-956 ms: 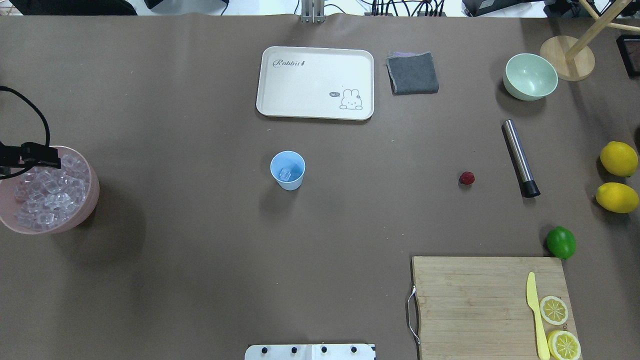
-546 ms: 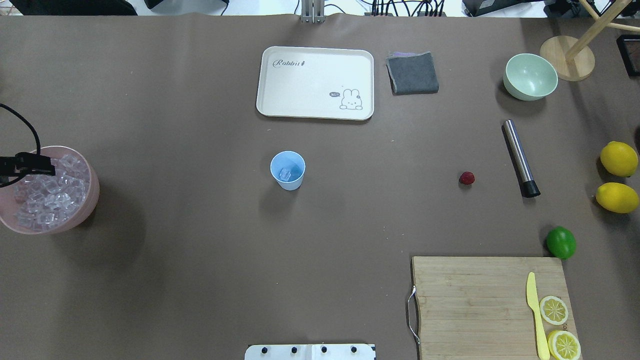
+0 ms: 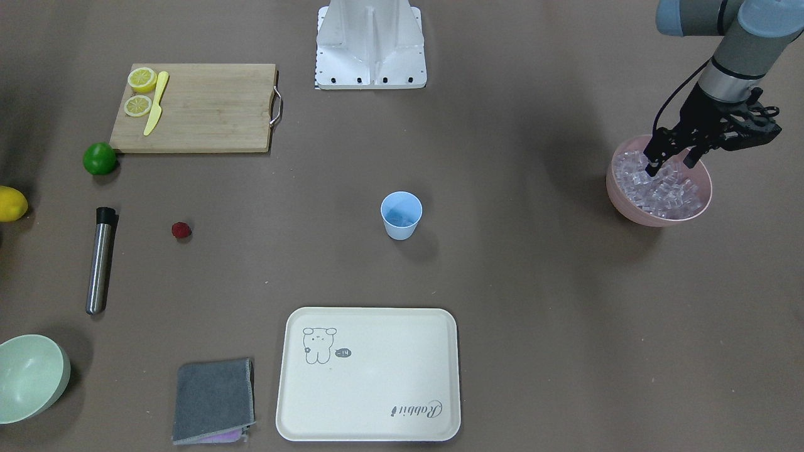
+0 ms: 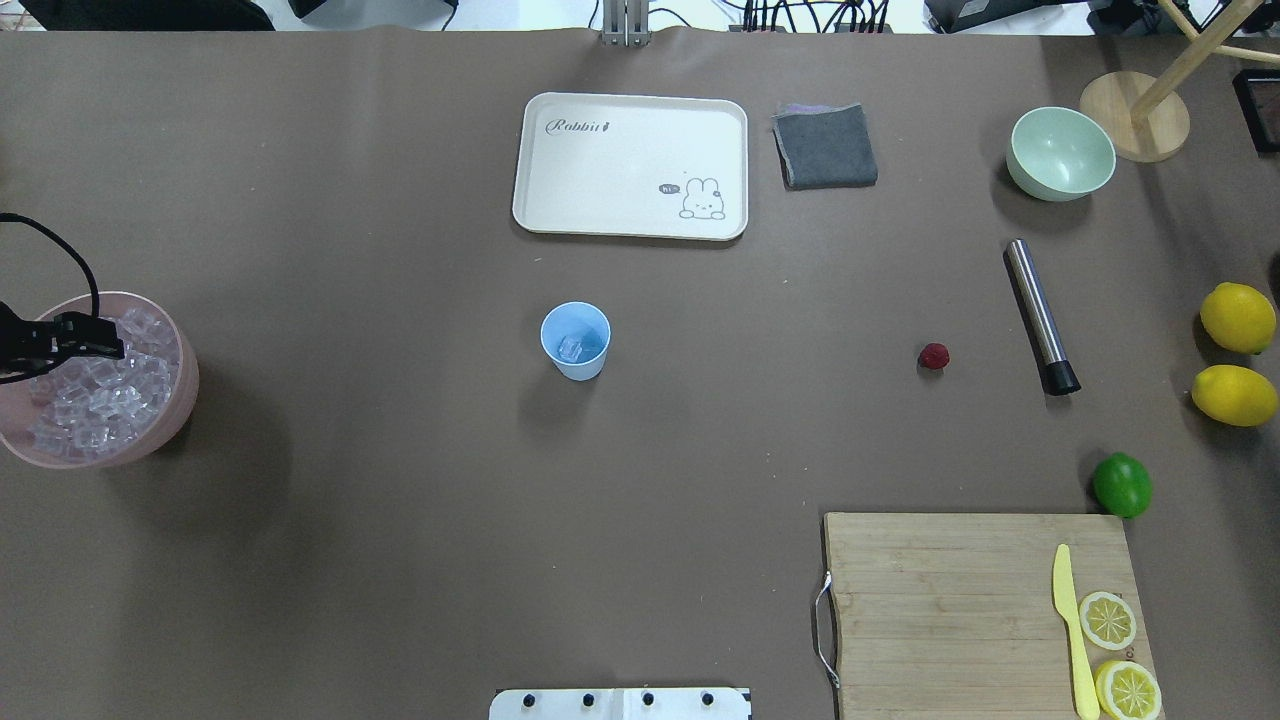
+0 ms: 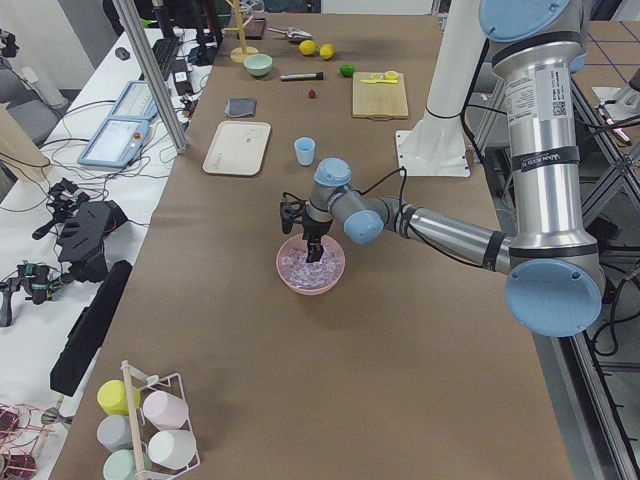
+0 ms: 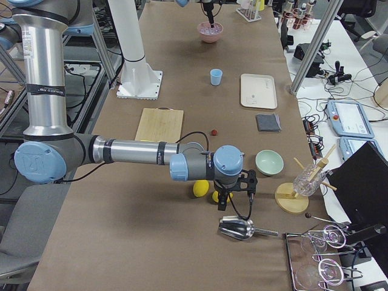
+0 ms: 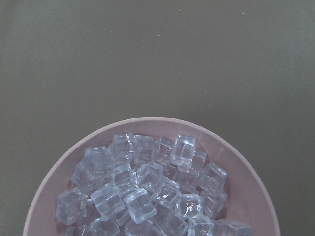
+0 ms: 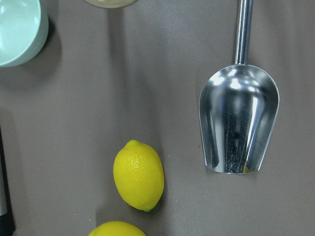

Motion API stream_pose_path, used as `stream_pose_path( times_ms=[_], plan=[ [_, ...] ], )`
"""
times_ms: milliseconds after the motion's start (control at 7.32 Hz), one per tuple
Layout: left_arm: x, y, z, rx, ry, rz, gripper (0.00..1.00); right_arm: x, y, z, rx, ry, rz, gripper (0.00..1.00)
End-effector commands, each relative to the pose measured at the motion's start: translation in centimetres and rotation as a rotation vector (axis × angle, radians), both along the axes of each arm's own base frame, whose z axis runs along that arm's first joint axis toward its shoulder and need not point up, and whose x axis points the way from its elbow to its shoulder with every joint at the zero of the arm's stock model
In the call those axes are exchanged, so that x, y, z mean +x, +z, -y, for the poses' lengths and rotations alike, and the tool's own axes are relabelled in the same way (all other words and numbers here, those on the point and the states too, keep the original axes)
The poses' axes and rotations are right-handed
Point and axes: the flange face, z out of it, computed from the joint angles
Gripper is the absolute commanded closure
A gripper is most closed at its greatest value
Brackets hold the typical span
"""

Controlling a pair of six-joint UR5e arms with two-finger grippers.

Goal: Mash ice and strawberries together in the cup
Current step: 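Lower the left gripper into the ice and close on a cube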

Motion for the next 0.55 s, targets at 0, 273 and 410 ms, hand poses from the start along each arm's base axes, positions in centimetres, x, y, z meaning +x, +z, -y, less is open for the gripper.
stream_pose_path(
  times_ms=[0,273,410],
  plan=[
    [2.83,0.22,0.70,0.004,0.037,0.001,0.17,0.00,0.14,-0.06,-0.007,0.002,0.000,0.00],
    [3.47,0.33,0.72,0.002,0.049,0.000,0.17,0.00,0.36,-0.28,-0.011,0.002,0.000,0.00],
    [3.44,0.62,0.57,-0.002,0.051,0.004,0.17,0.00,0.59,-0.51,-0.015,0.001,0.000,0.00]
  ],
)
